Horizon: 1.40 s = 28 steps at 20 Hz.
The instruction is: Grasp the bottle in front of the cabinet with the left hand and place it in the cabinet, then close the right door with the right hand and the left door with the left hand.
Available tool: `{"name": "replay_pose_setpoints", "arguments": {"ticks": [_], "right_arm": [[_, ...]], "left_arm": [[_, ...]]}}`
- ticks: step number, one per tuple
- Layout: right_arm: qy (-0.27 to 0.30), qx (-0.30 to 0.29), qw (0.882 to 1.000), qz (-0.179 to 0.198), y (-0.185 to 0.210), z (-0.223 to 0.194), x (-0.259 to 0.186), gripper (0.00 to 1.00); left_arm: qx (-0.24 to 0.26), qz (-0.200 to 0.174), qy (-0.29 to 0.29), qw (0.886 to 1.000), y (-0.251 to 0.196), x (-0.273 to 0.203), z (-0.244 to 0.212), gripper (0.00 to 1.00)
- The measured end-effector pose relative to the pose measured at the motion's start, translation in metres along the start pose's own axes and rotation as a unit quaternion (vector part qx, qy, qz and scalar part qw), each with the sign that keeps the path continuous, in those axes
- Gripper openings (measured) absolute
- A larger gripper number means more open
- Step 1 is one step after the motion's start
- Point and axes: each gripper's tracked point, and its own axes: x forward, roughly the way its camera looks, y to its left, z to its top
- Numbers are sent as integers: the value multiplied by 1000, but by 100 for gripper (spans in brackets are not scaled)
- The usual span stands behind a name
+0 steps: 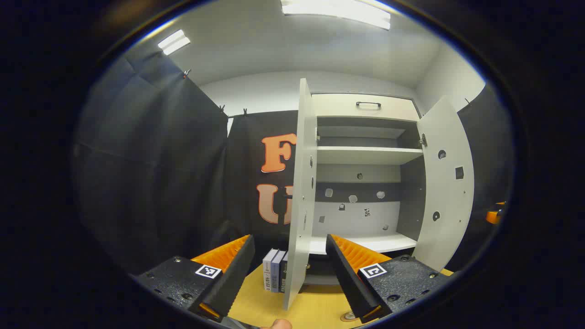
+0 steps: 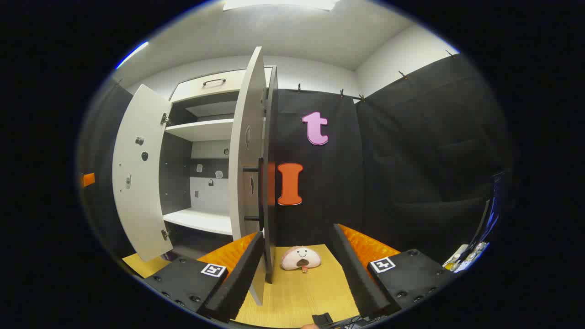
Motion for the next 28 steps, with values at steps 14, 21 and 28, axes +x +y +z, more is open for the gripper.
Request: {"name": "replay_pose_setpoints", "arguments": {"ticks": [14, 21, 28], "right_arm": [[-17, -2, 1000, 25, 20, 14, -23, 98], [-27, -3, 999, 19, 16, 18, -22, 98], [-29, -12, 999, 13, 21, 15, -21, 98]], "left_arm": [[-26, -37, -2, 999, -14, -29, 17, 94], [-35, -30, -11, 999, -12, -31, 17, 95], [-56, -58, -4, 997, -45, -29, -18, 95]]}}
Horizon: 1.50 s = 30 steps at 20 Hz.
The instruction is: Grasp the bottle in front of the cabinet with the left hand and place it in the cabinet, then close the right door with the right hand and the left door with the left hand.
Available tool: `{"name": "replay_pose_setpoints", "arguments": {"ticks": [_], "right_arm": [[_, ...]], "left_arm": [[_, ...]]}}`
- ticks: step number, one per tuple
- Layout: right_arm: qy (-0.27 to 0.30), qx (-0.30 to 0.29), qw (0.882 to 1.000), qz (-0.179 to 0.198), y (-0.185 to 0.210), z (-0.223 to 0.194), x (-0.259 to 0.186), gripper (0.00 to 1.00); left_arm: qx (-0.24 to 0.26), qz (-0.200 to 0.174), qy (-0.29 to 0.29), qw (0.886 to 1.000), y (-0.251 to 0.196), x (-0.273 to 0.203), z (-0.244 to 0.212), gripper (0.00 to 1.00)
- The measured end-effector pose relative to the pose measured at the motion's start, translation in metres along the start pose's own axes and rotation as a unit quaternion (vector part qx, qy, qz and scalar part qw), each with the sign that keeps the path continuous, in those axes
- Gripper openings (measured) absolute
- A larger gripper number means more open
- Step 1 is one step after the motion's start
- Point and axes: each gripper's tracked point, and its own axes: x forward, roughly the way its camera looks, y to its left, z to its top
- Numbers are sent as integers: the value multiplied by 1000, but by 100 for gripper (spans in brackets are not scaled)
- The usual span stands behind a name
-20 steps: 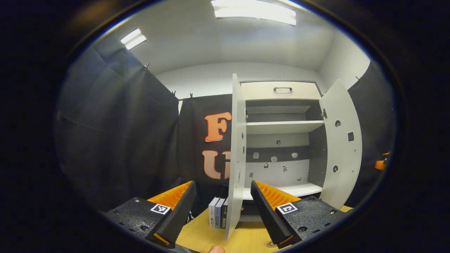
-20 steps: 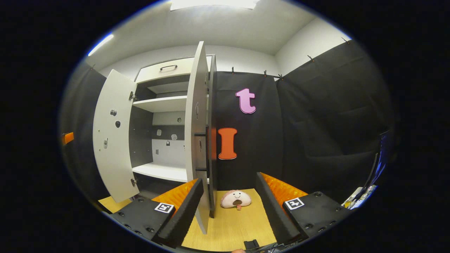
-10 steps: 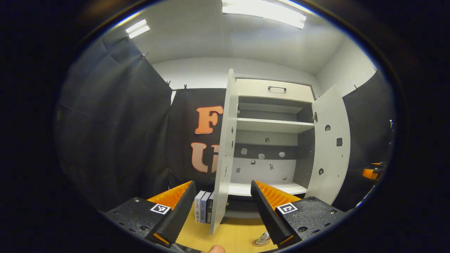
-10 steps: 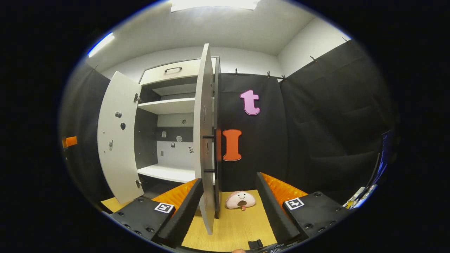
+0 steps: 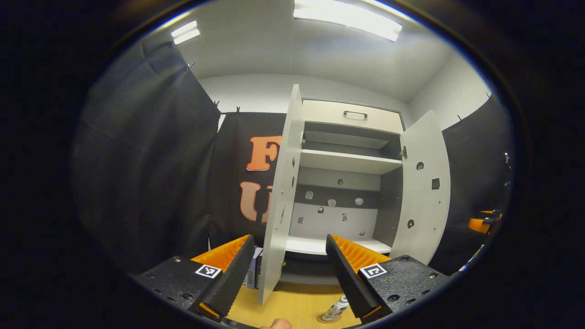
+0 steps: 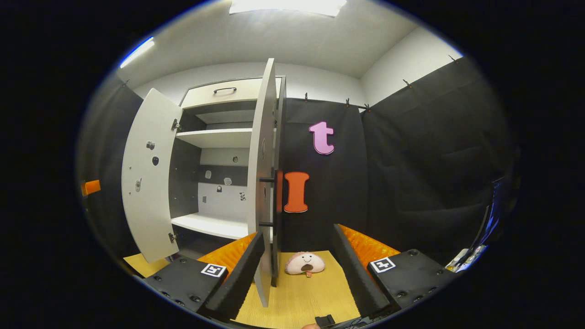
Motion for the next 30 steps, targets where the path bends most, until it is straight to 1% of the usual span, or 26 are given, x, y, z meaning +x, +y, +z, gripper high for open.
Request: {"name": "replay_pose_setpoints", "arguments": {"ticks": [7, 8, 9, 10, 13, 16, 17, 18, 21, 22, 23, 27, 30], "right_arm": [[1, -1, 1000, 3, 5, -3, 2, 98], [2, 0, 1000, 3, 6, -4, 3, 98], [3, 1, 1000, 3, 6, -6, 4, 98], [4, 3, 1000, 4, 7, -8, 6, 98], [9, 4, 1000, 5, 7, -13, 8, 98], [9, 1, 1000, 1, 3, -17, 9, 98], [9, 2, 1000, 1, 2, -18, 10, 89], [11, 3, 1000, 0, 1, -21, 10, 98], [15, 8, 1000, -1, -3, -26, 12, 98], [16, 8, 1000, -2, -5, -27, 13, 89], [16, 8, 1000, -4, -7, -28, 13, 98], [20, 4, 1000, -9, -12, -36, 15, 98], [27, -1, 1000, -13, -16, -44, 18, 98]], "left_arm": [[14, 2, 19, 1000, -19, 18, -55, 95], [16, -1, 24, 1000, -25, 20, -67, 95], [19, -5, 31, 999, -33, 22, -81, 92], [23, -9, 38, 999, -38, 23, -93, 95], [25, -22, 57, 998, -61, 23, -133, 95], [6, -34, 75, 997, -78, 24, -168, 95], [-4, -40, 81, 996, -84, 24, -179, 95], [-11, -46, 87, 995, -90, 26, -190, 95], [-8, -58, 101, 993, -105, 26, -220, 95], [-3, -63, 104, 993, -111, 25, -229, 95], [1, -69, 106, 992, -118, 26, -237, 95], [8, -84, 127, 988, -140, 22, -277, 95], [17, -91, 144, 985, -146, 22, -303, 95]]}}
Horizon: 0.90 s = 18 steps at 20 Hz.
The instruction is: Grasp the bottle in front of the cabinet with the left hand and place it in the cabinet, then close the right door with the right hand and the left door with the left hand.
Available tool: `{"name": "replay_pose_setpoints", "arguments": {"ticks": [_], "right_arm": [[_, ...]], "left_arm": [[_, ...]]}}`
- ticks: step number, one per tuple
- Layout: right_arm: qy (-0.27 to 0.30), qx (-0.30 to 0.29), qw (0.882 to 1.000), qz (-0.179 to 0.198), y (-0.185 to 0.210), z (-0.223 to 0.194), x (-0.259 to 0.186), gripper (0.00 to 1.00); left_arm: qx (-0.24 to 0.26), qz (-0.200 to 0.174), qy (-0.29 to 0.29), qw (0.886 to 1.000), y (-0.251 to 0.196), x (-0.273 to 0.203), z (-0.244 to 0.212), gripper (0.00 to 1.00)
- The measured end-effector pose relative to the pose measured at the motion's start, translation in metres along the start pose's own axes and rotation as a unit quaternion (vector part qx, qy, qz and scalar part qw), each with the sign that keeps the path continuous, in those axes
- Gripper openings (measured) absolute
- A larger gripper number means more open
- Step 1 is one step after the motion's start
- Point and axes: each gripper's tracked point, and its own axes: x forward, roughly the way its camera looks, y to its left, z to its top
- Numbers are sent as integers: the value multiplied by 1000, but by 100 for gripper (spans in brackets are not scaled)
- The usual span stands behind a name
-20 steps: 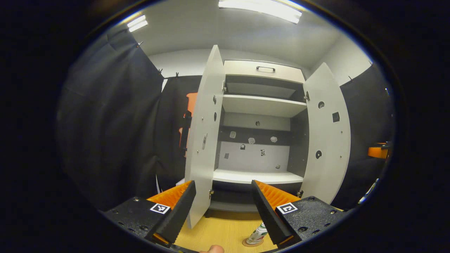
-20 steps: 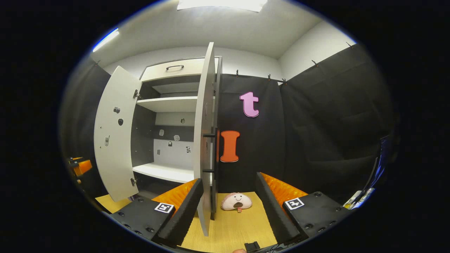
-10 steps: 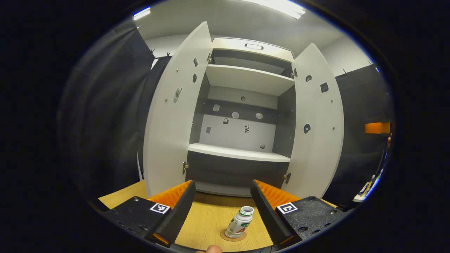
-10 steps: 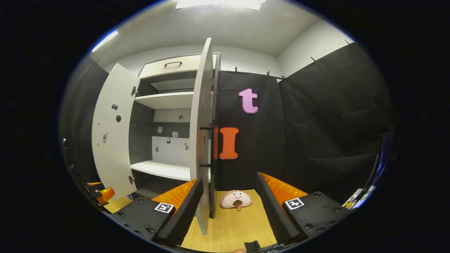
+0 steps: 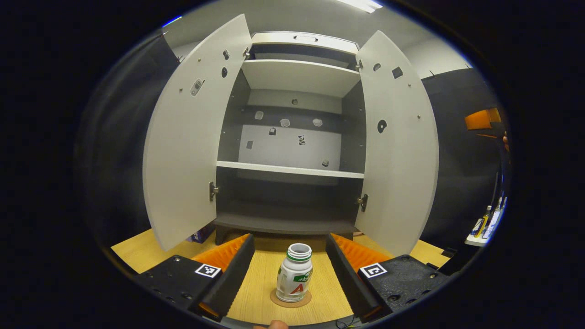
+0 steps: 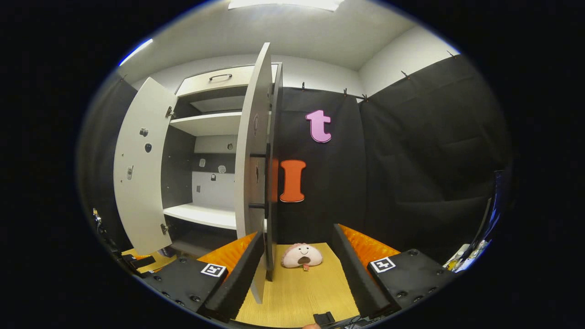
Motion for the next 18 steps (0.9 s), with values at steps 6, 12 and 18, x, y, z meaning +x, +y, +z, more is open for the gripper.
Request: {"name": "replay_pose_setpoints", "arguments": {"ticks": [6, 12, 18], "right_arm": [[9, 8, 1000, -5, -10, -9, 6, 89], [20, 2, 1000, -14, -22, -22, 14, 89], [27, 11, 999, -18, -28, -30, 21, 89]], "left_arm": [[-2, -16, 13, 1000, -10, 18, -32, 95], [27, -11, 33, 999, -14, 32, -67, 95], [41, -3, 58, 997, -9, 47, -101, 95]]}}
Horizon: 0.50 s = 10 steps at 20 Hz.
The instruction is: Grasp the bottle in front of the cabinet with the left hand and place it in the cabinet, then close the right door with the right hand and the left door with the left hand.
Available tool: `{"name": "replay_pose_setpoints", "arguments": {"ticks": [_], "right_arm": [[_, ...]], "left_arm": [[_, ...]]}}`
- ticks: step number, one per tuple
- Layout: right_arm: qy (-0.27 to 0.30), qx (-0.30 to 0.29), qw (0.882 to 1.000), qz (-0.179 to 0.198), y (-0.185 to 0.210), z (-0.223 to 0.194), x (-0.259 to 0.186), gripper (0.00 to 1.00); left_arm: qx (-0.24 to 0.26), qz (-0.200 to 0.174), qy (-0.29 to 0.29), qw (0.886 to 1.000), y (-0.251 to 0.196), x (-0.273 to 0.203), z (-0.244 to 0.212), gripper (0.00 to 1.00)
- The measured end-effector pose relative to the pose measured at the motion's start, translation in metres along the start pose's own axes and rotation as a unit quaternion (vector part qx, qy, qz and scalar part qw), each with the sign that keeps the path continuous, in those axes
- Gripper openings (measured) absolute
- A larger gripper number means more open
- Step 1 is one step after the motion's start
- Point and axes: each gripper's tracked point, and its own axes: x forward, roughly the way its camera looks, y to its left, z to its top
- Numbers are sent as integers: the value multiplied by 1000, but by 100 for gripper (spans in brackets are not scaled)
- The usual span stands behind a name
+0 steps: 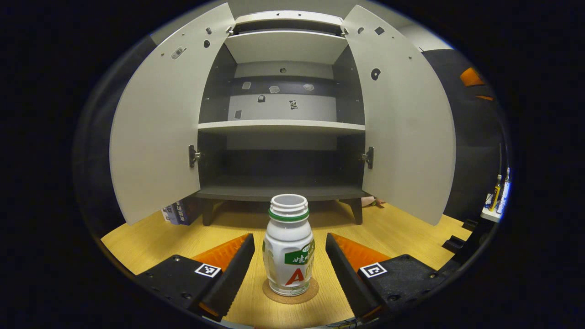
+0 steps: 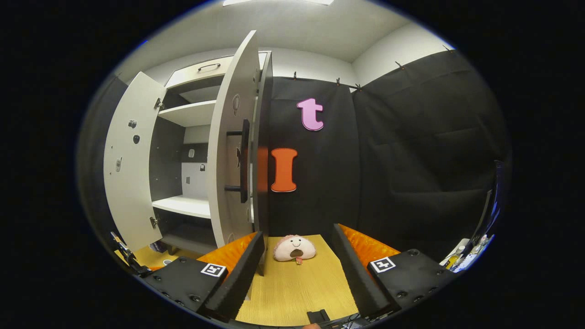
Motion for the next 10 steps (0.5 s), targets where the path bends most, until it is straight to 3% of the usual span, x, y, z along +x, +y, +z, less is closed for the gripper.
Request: {"name": "replay_pose_setpoints", "arguments": {"ticks": [3, 5, 6, 7, 10], "right_arm": [[5, 1, 1000, -2, -4, -6, 2, 89], [9, 1, 1000, -3, -6, -10, 4, 89], [10, 1, 1000, -3, -7, -12, 5, 89], [11, 1, 1000, -4, -8, -13, 5, 99], [10, 5, 1000, -6, -12, -12, 5, 98]], "left_arm": [[2, 3, 7, 1000, 1, 6, -12, 94], [3, 8, 12, 1000, 3, 10, -20, 87], [3, 8, 9, 1000, 4, 10, -20, 79], [3, 5, 6, 1000, 2, 11, -18, 78], [2, -8, 5, 1000, -1, 12, -12, 75]]}}
